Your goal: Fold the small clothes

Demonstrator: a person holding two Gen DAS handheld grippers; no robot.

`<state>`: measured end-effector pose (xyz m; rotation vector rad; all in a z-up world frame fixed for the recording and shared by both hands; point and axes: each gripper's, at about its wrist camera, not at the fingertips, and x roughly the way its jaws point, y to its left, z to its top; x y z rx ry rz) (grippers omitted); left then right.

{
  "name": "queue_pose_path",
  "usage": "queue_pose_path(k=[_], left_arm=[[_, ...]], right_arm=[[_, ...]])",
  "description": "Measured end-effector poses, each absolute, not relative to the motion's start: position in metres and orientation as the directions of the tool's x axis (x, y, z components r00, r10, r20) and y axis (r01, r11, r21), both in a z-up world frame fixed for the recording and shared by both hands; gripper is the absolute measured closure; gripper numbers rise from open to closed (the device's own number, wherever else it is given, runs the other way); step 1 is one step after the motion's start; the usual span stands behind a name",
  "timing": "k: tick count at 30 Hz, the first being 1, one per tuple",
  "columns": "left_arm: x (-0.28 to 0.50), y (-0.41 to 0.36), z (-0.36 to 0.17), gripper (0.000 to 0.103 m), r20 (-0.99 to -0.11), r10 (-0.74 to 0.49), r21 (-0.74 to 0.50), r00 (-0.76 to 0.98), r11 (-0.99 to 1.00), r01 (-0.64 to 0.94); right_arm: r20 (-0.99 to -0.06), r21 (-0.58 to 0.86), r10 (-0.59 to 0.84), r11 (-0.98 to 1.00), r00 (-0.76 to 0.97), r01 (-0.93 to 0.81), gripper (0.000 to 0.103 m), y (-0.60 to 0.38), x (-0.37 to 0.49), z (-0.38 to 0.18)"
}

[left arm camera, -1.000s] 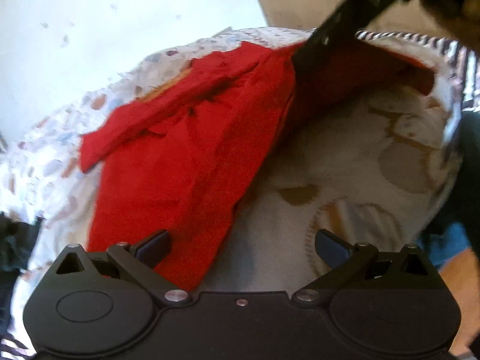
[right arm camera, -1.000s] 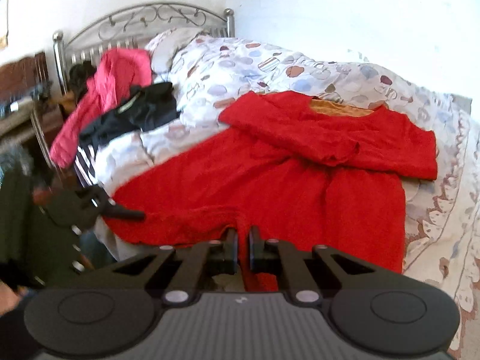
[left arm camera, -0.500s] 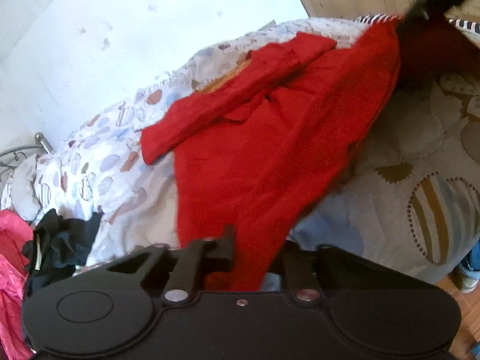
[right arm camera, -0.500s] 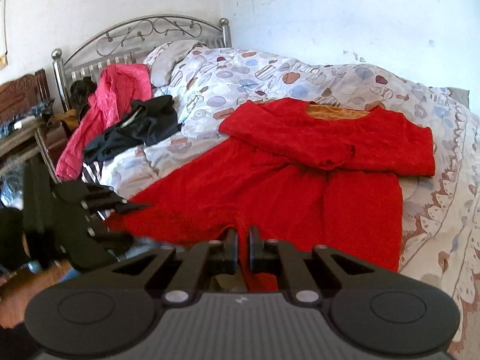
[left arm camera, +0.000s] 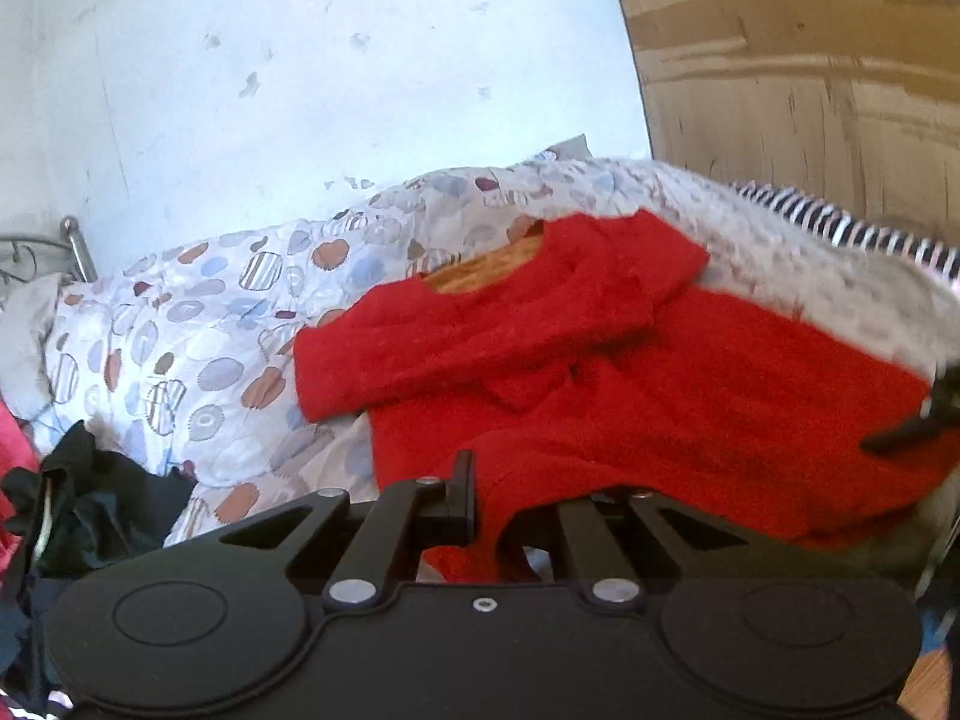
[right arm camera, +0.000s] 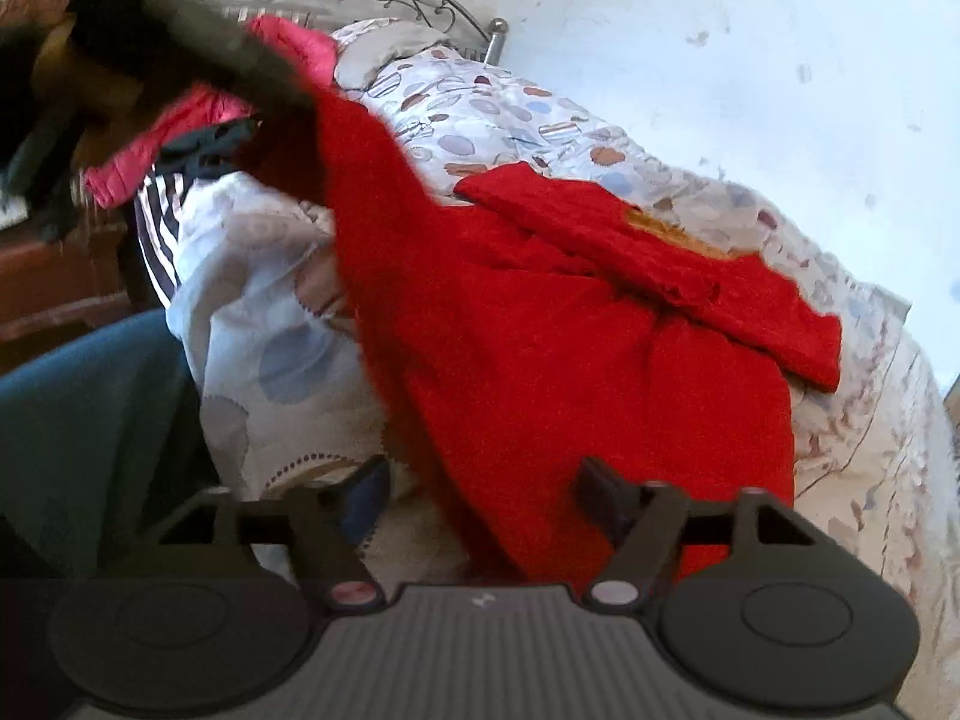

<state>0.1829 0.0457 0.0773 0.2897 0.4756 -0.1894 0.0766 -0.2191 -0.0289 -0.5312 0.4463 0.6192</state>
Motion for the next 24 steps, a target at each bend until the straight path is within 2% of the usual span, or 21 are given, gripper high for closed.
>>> queue_pose_path(k=[3,6,9,12,14,15,18,24], left_arm=[[0.184,0.039,0.093,0.098,-0.452,-0.118,0.236,0.884,0.940,0.246],[0.183,0.035,0.105,0.098,-0.429,-0.122,0.244,0.895,0.938,0.245],[0.181,0.038,0.111,0.098,-0.413,-0.114,0.247,0.904,0.941,0.232],[0.173,0.045,0.108,0.098,-0.401,-0.101,0.230,0.911,0.951,0.206],[0.164,0.050,0.099,0.098,-0.397,-0.094,0.230,0.913,0.953,0.198],[0.159,0.050,0.093,0.098,-0.399,-0.091,0.232,0.913,0.953,0.196],[0.142,0.052,0.073,0.098,-0.408,-0.077,0.228,0.910,0.956,0.183],[0.103,0.050,0.049,0.098,-0.416,-0.071,0.237,0.907,0.954,0.183]], right_arm=[[-0.473,-0.492,0.329,0.670,0.817,-0.556,0.021,-0.205,0.075,-0.041],[-0.413,-0.568,0.275,0.668,0.868,-0.482,0.024,-0.203,0.073,-0.048],[-0.351,-0.619,0.193,0.687,0.916,-0.381,0.044,-0.213,0.071,-0.052],[-0.320,-0.623,0.157,0.708,0.934,-0.333,0.056,-0.236,0.071,-0.051],[-0.316,-0.604,0.173,0.722,0.933,-0.339,0.076,-0.253,0.070,-0.047],[-0.320,-0.592,0.188,0.725,0.928,-0.351,0.094,-0.258,0.070,-0.045],[-0.320,-0.557,0.235,0.737,0.918,-0.382,0.096,-0.272,0.068,-0.033],[-0.268,-0.539,0.228,0.770,0.936,-0.342,0.097,-0.298,0.049,0.003]])
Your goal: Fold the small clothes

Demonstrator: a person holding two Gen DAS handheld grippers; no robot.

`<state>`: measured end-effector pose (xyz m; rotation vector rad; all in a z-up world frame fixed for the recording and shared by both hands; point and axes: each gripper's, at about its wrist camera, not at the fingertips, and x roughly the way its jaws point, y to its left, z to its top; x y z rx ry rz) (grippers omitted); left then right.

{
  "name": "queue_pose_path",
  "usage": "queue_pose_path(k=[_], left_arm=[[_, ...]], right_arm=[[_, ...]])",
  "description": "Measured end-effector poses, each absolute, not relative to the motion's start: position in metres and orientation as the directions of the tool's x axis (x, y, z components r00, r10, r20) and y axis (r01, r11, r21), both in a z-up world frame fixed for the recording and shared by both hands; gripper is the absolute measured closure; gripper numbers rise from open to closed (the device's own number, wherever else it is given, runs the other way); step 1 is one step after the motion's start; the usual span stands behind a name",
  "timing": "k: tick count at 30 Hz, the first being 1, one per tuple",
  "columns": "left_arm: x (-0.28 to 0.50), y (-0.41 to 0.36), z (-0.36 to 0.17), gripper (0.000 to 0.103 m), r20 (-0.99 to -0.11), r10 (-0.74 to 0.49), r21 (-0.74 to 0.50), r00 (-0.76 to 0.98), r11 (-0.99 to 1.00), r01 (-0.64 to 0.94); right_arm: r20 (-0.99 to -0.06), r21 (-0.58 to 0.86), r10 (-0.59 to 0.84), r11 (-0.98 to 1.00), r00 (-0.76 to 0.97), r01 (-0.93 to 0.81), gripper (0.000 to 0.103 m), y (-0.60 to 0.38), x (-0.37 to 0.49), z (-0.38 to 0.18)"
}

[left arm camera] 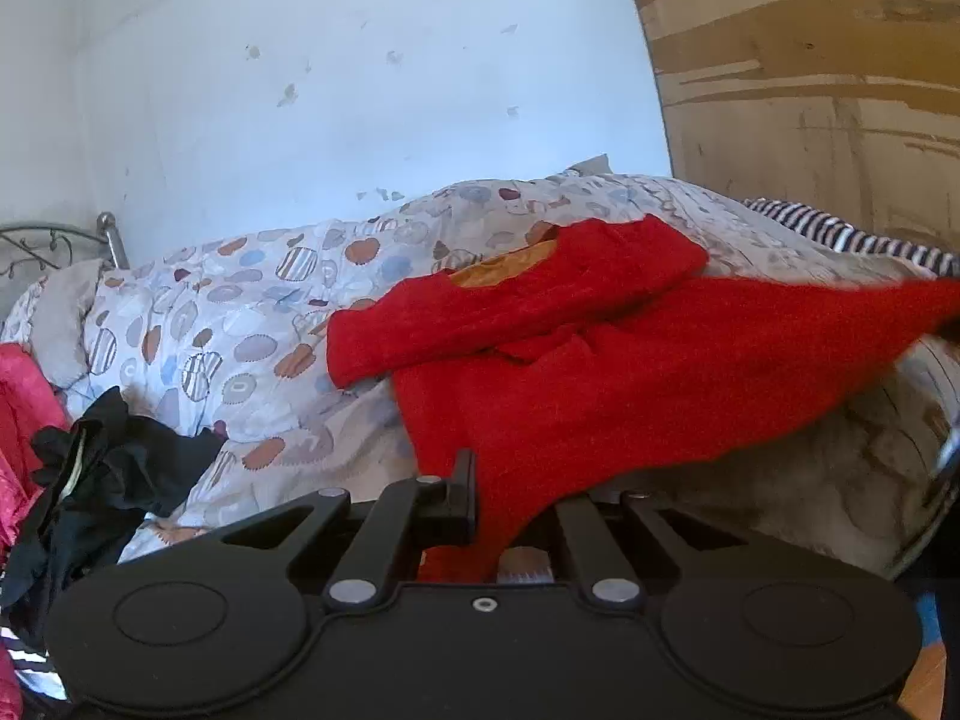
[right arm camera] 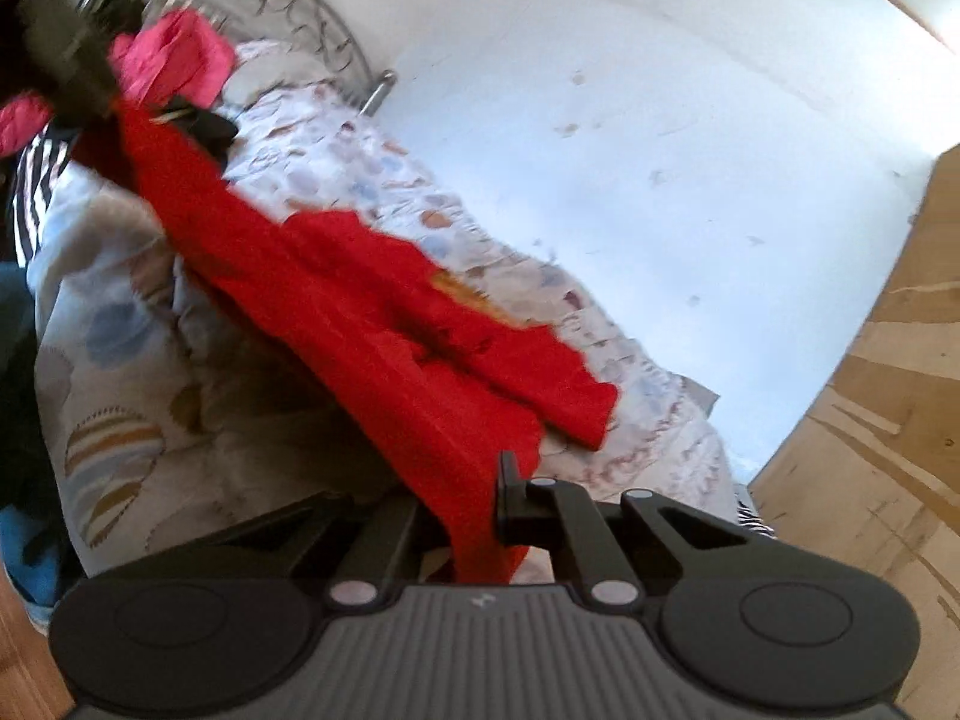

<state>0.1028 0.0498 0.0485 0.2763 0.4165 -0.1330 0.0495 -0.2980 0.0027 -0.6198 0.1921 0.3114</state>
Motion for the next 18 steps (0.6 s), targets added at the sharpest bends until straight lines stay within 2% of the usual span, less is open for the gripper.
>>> queue_pose_path(k=[5,18], left_arm=[[0.050,0.040,0.048,0.098,-0.374,-0.090,0.273,0.923,0.941,0.202],[-0.073,0.043,0.059,0.098,-0.368,-0.149,0.154,0.918,0.964,0.218]], right_arm=[[-0.263,-0.557,0.218,0.761,0.940,-0.333,0.097,-0.307,0.005,0.020],[-0.235,-0.493,0.227,0.810,0.945,-0.317,0.097,-0.316,-0.115,0.042]])
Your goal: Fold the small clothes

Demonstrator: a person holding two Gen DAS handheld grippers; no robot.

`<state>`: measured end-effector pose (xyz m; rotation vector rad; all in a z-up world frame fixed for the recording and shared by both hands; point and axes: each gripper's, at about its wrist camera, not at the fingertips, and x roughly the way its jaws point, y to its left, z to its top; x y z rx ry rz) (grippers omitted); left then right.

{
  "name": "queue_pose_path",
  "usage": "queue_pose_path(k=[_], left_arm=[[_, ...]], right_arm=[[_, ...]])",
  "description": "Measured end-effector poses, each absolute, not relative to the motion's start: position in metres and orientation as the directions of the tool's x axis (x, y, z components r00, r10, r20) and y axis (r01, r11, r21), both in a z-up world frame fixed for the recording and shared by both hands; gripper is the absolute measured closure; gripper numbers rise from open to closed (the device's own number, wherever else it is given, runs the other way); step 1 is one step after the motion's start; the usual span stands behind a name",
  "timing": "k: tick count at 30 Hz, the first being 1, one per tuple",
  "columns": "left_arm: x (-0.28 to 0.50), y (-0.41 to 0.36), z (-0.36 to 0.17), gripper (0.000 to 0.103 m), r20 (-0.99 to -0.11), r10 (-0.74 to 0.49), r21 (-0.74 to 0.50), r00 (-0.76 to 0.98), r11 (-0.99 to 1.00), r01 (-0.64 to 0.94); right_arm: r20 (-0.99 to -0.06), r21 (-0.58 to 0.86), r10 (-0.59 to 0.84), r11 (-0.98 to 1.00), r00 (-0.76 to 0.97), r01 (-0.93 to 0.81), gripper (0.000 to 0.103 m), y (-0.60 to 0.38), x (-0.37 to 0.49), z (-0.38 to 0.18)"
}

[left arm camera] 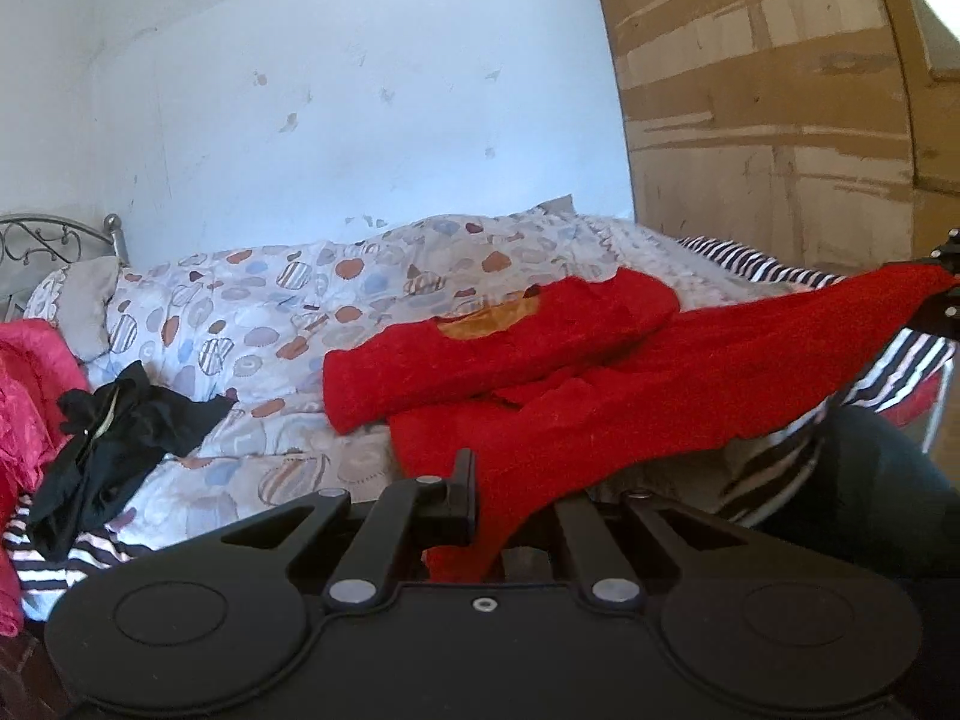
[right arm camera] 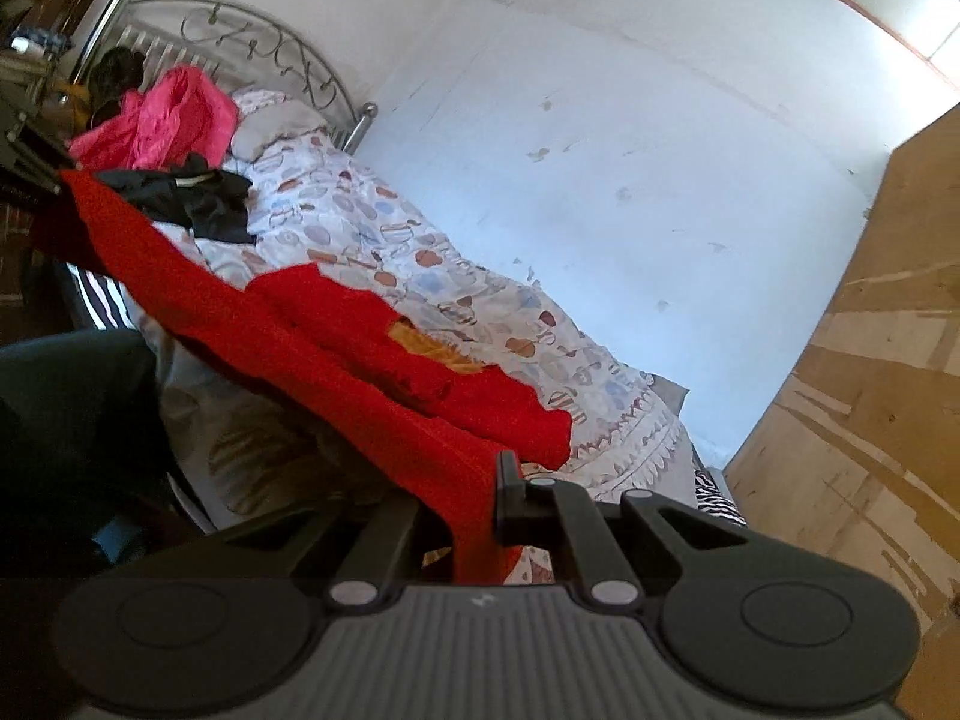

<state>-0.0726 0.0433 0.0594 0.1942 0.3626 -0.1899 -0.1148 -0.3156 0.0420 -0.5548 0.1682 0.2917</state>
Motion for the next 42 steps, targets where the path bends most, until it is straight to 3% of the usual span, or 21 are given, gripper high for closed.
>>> queue_pose_path(k=[13,25,31,42], left_arm=[[-0.025,0.058,0.088,0.097,-0.345,-0.155,0.151,0.926,0.964,0.218],[0.116,0.065,0.119,0.097,-0.367,-0.113,0.141,0.923,0.974,0.175],[0.220,0.072,0.116,0.097,-0.462,-0.089,0.113,0.882,0.981,0.158],[0.366,0.090,0.062,0.097,-0.645,-0.116,-0.024,0.755,0.991,0.131]], right_arm=[[-0.164,-0.476,0.264,0.823,0.950,-0.311,0.097,-0.304,-0.061,0.071],[-0.168,-0.419,0.252,0.857,0.953,-0.301,0.097,-0.281,0.087,0.089],[-0.259,-0.395,0.255,0.852,0.932,-0.343,0.097,-0.268,0.190,0.087],[-0.471,-0.301,0.216,0.872,0.855,-0.386,0.096,-0.263,0.330,0.041]])
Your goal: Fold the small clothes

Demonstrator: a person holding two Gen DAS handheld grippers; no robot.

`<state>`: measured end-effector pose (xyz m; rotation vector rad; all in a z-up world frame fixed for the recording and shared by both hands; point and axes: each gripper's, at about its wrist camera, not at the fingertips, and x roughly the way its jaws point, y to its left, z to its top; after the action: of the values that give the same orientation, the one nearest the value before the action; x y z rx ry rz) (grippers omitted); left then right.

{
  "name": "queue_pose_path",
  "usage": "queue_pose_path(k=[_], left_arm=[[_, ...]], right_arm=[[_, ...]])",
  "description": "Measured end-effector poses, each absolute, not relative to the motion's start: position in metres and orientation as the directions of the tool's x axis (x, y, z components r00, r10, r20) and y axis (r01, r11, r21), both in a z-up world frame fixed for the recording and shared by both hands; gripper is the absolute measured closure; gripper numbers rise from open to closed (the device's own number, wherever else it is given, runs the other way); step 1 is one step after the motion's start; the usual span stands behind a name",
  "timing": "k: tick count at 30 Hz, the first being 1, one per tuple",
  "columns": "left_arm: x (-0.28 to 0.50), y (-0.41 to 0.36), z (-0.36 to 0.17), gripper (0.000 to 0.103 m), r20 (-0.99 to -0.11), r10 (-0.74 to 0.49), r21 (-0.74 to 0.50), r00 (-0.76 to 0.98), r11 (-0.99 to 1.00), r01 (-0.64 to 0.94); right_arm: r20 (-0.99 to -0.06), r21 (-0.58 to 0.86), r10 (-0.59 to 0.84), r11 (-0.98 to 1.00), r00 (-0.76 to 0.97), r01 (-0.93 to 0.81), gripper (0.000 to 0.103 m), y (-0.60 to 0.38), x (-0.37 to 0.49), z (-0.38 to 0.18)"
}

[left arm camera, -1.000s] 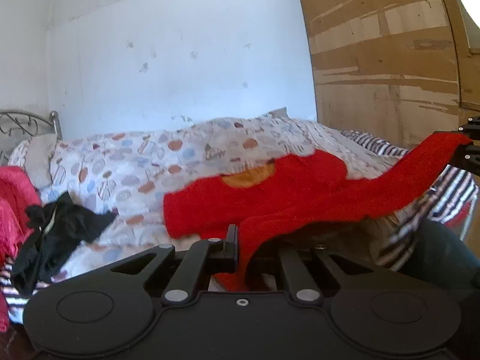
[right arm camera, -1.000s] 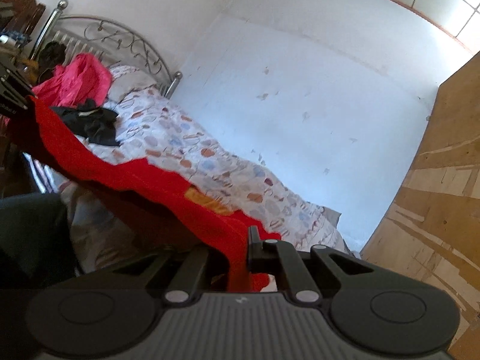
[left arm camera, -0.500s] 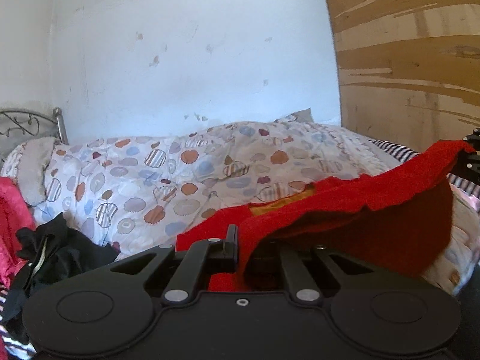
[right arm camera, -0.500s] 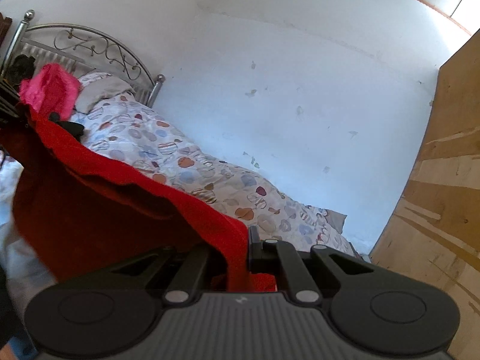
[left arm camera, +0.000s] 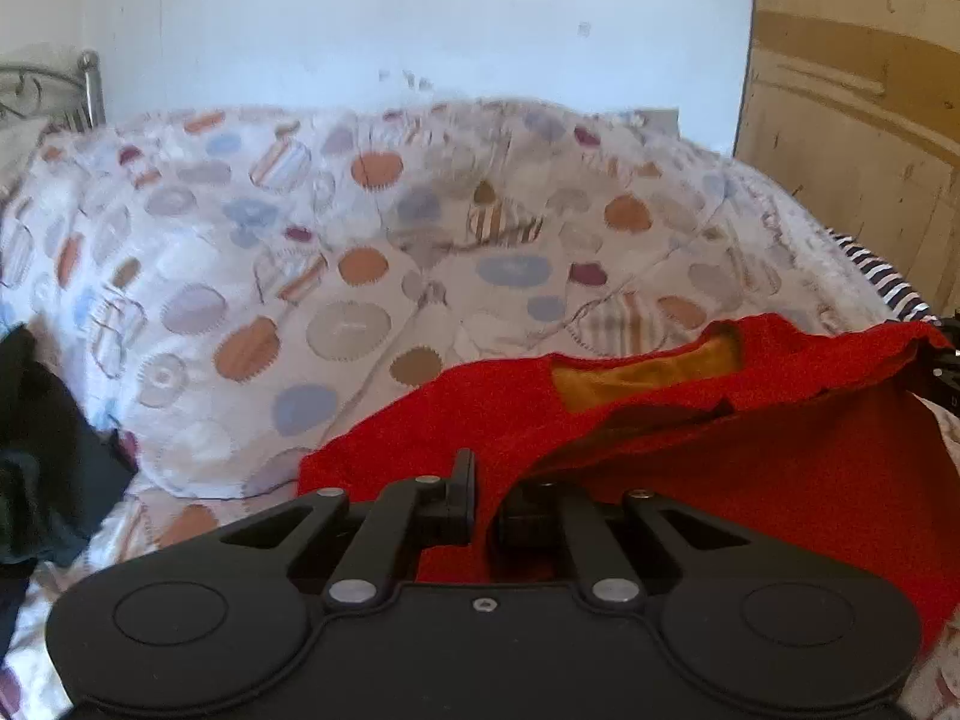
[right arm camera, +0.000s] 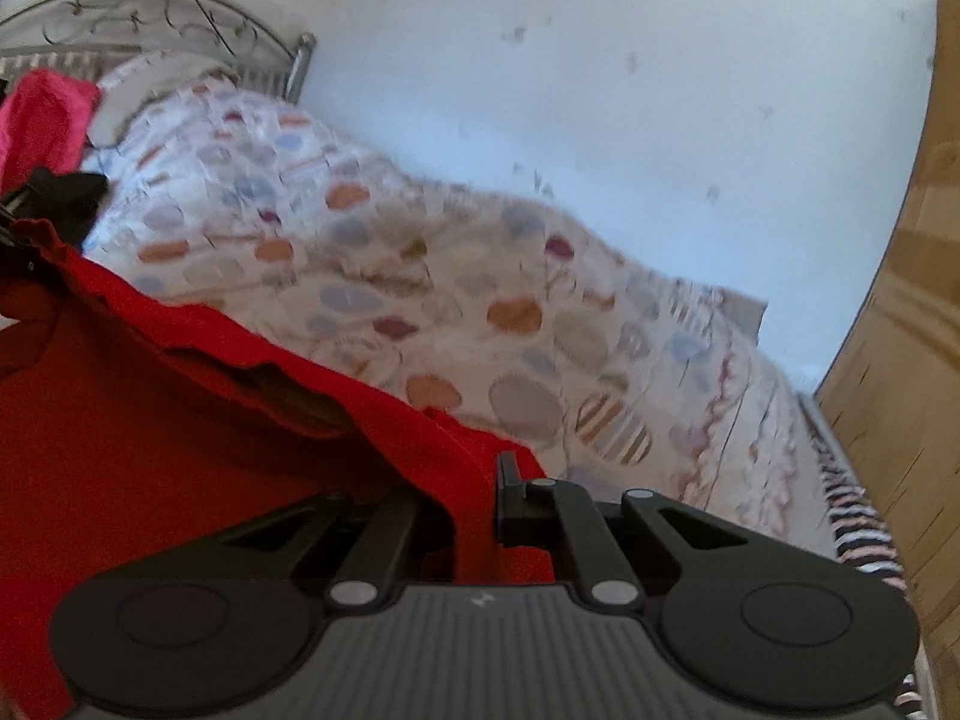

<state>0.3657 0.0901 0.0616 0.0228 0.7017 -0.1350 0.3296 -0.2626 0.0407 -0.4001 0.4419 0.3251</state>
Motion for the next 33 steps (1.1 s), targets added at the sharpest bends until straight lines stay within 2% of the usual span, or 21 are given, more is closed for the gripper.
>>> queue_pose_path(k=[7,9,11,12,14,17,18,19,20,21,22,25,29,31,33], left_arm=[[0.412,0.102,0.037,0.093,-0.703,-0.144,-0.092,0.697,0.989,0.112],[0.415,0.109,0.035,0.087,-0.705,-0.165,-0.125,0.690,0.986,0.108],[0.416,0.118,0.035,0.070,-0.706,-0.186,-0.148,0.684,0.982,0.114],[0.417,0.124,0.035,0.066,-0.705,-0.204,-0.169,0.679,0.978,0.119],[0.419,0.139,0.034,0.047,-0.707,-0.255,-0.244,0.660,0.963,0.111],[0.417,0.160,0.032,0.041,-0.690,-0.304,-0.337,0.657,0.938,0.080],[0.415,0.164,0.033,0.039,-0.680,-0.311,-0.352,0.664,0.933,0.076],[0.412,0.166,0.035,0.031,-0.666,-0.316,-0.362,0.676,0.929,0.078],[0.407,0.167,0.036,0.020,-0.651,-0.314,-0.360,0.691,0.929,0.083],[0.403,0.167,0.038,0.014,-0.639,-0.310,-0.353,0.704,0.931,0.090],[0.399,0.167,0.039,0.004,-0.621,-0.302,-0.342,0.723,0.935,0.097],[0.394,0.174,0.045,0.002,-0.591,-0.270,-0.340,0.760,0.938,0.069],[0.389,0.191,0.058,0.002,-0.554,-0.251,-0.412,0.794,0.911,0.001],[0.379,0.184,0.064,0.001,-0.528,-0.271,-0.374,0.805,0.925,0.066],[0.367,0.168,0.066,0.001,-0.525,-0.292,-0.300,0.799,0.943,0.147]], right_arm=[[-0.549,-0.280,0.204,0.869,0.811,-0.408,0.096,-0.257,0.368,0.011],[-0.560,-0.264,0.211,0.871,0.801,-0.414,0.093,-0.258,0.373,0.005],[-0.572,-0.239,0.224,0.875,0.789,-0.421,0.087,-0.261,0.377,0.003],[-0.576,-0.226,0.230,0.877,0.784,-0.423,0.084,-0.264,0.380,0.002],[-0.584,-0.180,0.265,0.879,0.767,-0.441,0.082,-0.269,0.384,0.003],[-0.588,-0.107,0.297,0.893,0.752,-0.436,0.060,-0.278,0.391,0.006],[-0.587,-0.087,0.300,0.900,0.752,-0.427,0.049,-0.282,0.393,0.007],[-0.586,-0.065,0.303,0.907,0.751,-0.416,0.038,-0.286,0.395,0.008],[-0.586,-0.053,0.299,0.914,0.753,-0.403,0.032,-0.289,0.397,0.009],[-0.582,-0.042,0.295,0.920,0.758,-0.390,0.026,-0.292,0.399,0.010],[-0.582,-0.022,0.300,0.924,0.756,-0.383,0.024,-0.296,0.401,0.011],[-0.587,0.014,0.288,0.938,0.756,-0.346,0.017,-0.303,0.407,0.011],[-0.575,0.002,0.232,0.959,0.784,-0.282,0.010,-0.306,0.407,0.011],[-0.546,0.025,0.224,0.968,0.807,-0.251,0.005,-0.313,0.406,0.014],[-0.529,0.108,0.266,0.963,0.806,-0.247,0.005,-0.325,0.406,0.017]])
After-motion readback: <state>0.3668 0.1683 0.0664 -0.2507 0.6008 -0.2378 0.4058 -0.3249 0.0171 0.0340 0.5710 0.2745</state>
